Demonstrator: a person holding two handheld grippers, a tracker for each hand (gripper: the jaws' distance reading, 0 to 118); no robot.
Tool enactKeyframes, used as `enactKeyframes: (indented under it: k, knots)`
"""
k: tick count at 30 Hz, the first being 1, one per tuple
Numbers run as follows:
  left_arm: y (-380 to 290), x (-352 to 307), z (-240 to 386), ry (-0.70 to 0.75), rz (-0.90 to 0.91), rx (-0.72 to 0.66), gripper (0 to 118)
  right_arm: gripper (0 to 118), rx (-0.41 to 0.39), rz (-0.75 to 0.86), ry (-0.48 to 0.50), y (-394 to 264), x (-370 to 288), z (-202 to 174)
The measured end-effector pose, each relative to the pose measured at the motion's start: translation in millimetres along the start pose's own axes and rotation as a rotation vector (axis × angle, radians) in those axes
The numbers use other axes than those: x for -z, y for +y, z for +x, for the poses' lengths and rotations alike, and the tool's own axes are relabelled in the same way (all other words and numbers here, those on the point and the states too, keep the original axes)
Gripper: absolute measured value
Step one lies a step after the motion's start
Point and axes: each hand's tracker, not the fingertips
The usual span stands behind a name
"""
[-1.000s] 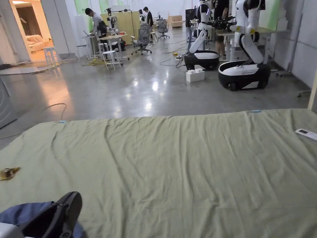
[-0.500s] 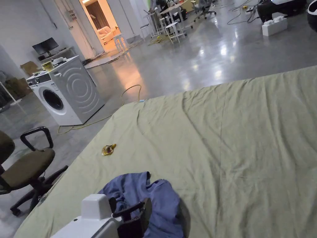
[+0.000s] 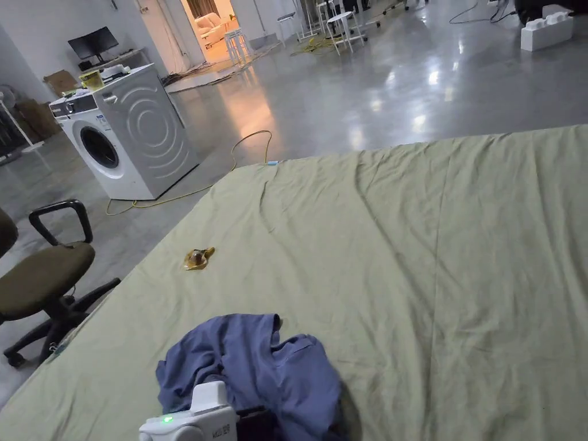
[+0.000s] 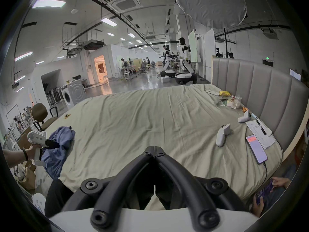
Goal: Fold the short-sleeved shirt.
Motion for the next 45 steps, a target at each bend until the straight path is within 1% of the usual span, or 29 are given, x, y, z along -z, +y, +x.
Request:
enactKeyframes:
  k: [1, 2, 3, 4, 6, 7, 8, 9, 11, 13, 17, 20, 21, 23, 25, 29, 30, 32, 34, 36, 37, 38, 39, 41, 42, 44, 45]
  knots:
    - [-2.3, 3.0, 0.7, 0.007, -0.007, -0.016, 85, 0, 0.003, -0.012, -0.002, -1.2, 2.4, 1.2]
    - [-3.5, -0.7, 4.1, -0.009, 0.015, -0.008, 77, 0, 0.005, -0.017, -0.004, -2.2, 2.9, 2.1]
    - [-1.9, -3.4, 8.9, 0.011, 0.012, 0.002, 58, 0, 0.006, -0.022, -0.008, -1.9, 2.0, 0.5]
    - [4.1, -4.6, 15.4, 0.022, -0.012, 0.028, 2, 0, 0.009, -0.026, -0.012, -3.2, 1.9, 0.8]
    - [11.5, -13.5, 21.7, 0.015, 0.027, 0.06, 2, 0, 0.021, -0.038, -0.012, -4.7, 3.0, 1.8]
    - [11.7, -9.8, 27.8, 0.087, -0.019, 0.087, 2, 0, 0.026, -0.042, -0.009, -5.3, 1.7, 3.0]
    - [16.1, 3.4, 24.1, 0.07, -0.05, 0.084, 2, 0, 0.027, -0.045, -0.005, -5.0, 0.3, 3.1]
    - [18.4, 0.8, 24.6, 0.064, -0.04, 0.065, 2, 0, 0.023, -0.035, -0.003, -4.0, -4.7, 2.8]
    - [27.9, -8.5, 20.3, 0.053, -0.07, -0.011, 2, 0, -0.016, 0.008, 0.001, -1.2, -16.9, 2.4]
    - [44.0, -39.4, 17.0, -0.001, 0.046, -0.074, 2, 0, -0.072, 0.051, 0.018, -0.1, -29.8, 4.0]
    - [90.7, -102.0, 3.5, -0.088, 0.188, -0.202, 2, 0, -0.084, 0.049, 0.031, -6.8, -44.2, 13.3]
    - [112.7, -152.9, 15.8, -0.181, 0.32, -0.229, 2, 0, -0.084, 0.054, 0.038, -12.6, -57.1, 16.8]
    - [120.9, -165.0, 25.7, -0.211, 0.35, -0.228, 2, 0, -0.079, 0.061, 0.041, -14.4, -62.3, 17.9]
    - [134.1, -177.7, 59.8, -0.265, 0.38, -0.151, 2, 0, -0.067, 0.07, 0.044, -18.6, -69.8, 20.7]
    - [142.0, -178.1, 109.5, -0.355, 0.391, -0.083, 2, 0, -0.057, 0.074, 0.036, -22.1, -76.0, 23.6]
    - [143.9, -166.3, 221.8, -0.469, 0.395, 0.05, 2, 0, -0.031, 0.074, 0.009, -28.1, -86.4, 34.1]
    - [136.0, -160.3, 256.0, -0.503, 0.393, 0.083, 2, 0, -0.03, 0.078, -0.001, -29.2, -90.4, 36.5]
    - [108.7, -140.2, 323.6, -0.582, 0.297, 0.184, 2, 0, -0.03, 0.087, -0.032, -32.0, -97.1, 41.8]
    - [68.8, -125.9, 384.5, -0.7, 0.228, 0.226, 2, 0, -0.021, 0.089, -0.059, -35.6, -103.8, 49.1]
    - [12.5, -122.7, 442.5, -0.775, 0.134, 0.263, 2, 0, -0.003, 0.08, -0.091, -40.3, -107.6, 56.8]
    - [-17.1, -118.7, 469.9, -0.82, 0.066, 0.303, 2, 0, 0.007, 0.069, -0.108, -43.1, -109.6, 61.7]
    - [-42.7, -117.1, 490.1, -0.858, 0.017, 0.344, 2, 0, 0.018, 0.064, -0.125, -45.9, -111.2, 65.6]
    - [-67.5, -117.7, 506.7, -0.867, -0.012, 0.362, 2, 0, 0.031, 0.058, -0.138, -49.4, -112.0, 69.2]
    - [-126.8, -122.0, 540.6, -0.916, -0.097, 0.452, 2, 0, 0.059, 0.035, -0.163, -55.7, -114.0, 77.1]
    - [-151.0, -128.4, 551.1, -0.964, -0.109, 0.481, 2, 0, 0.063, 0.031, -0.171, -57.9, -114.9, 79.1]
    - [-198.7, -151.7, 569.3, -1.089, -0.206, 0.558, 2, 0, 0.08, 0.019, -0.194, -64.8, -115.4, 83.4]
    - [-215.2, -157.3, 574.9, -1.116, -0.222, 0.585, 2, 0, 0.088, 0.012, -0.195, -66.5, -114.8, 85.1]
